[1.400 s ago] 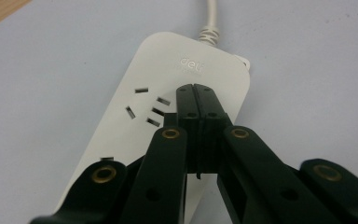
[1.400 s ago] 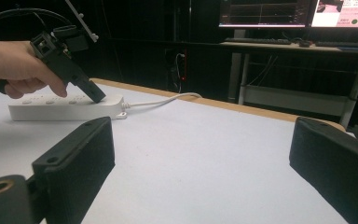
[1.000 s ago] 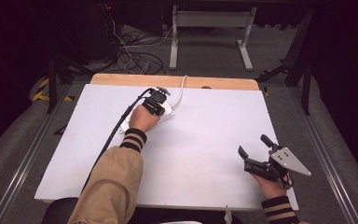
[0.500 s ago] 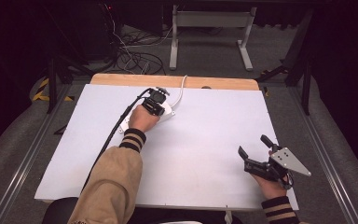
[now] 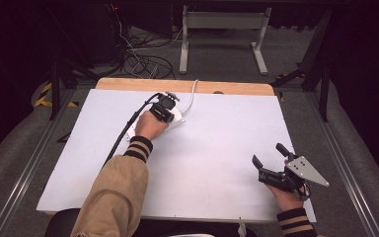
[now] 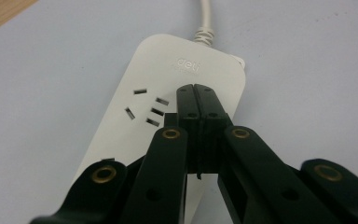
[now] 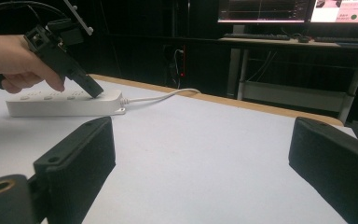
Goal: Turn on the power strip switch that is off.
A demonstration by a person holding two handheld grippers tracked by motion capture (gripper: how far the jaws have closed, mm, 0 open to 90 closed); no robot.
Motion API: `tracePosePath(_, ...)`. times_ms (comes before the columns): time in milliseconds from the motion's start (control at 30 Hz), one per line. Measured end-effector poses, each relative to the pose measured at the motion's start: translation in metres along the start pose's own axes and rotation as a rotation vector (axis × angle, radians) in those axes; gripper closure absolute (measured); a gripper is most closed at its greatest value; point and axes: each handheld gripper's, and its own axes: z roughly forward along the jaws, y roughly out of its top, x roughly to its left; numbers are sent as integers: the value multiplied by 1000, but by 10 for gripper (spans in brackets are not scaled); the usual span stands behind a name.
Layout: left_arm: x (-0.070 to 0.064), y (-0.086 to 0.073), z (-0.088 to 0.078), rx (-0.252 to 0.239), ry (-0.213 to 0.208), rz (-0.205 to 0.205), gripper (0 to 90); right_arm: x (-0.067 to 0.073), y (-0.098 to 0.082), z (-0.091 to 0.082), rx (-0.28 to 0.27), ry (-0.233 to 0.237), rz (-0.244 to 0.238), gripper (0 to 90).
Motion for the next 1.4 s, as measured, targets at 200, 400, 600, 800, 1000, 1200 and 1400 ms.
tracePosePath(200,1,0,0,0,-5,-4,900,0,0,0,-1,1,2,76)
tracePosePath(400,0,0,0,-5,-2,-2,900,0,0,0,0,0,0,75)
tracePosePath(600,0,0,0,-6,-2,-2,900,0,0,1,0,-2,-1,75)
tracePosePath(800,-1,-1,1,-13,10,-4,900,0,0,1,2,-2,-4,76)
tracePosePath(1000,0,-2,2,-28,4,-4,900,0,0,1,3,-4,-6,76)
tracePosePath(1200,3,-2,1,-50,-6,-8,900,0,-1,1,6,-4,-6,75)
tracePosePath(1400,7,-8,-1,-76,-8,-23,900,0,0,1,6,-7,-6,75)
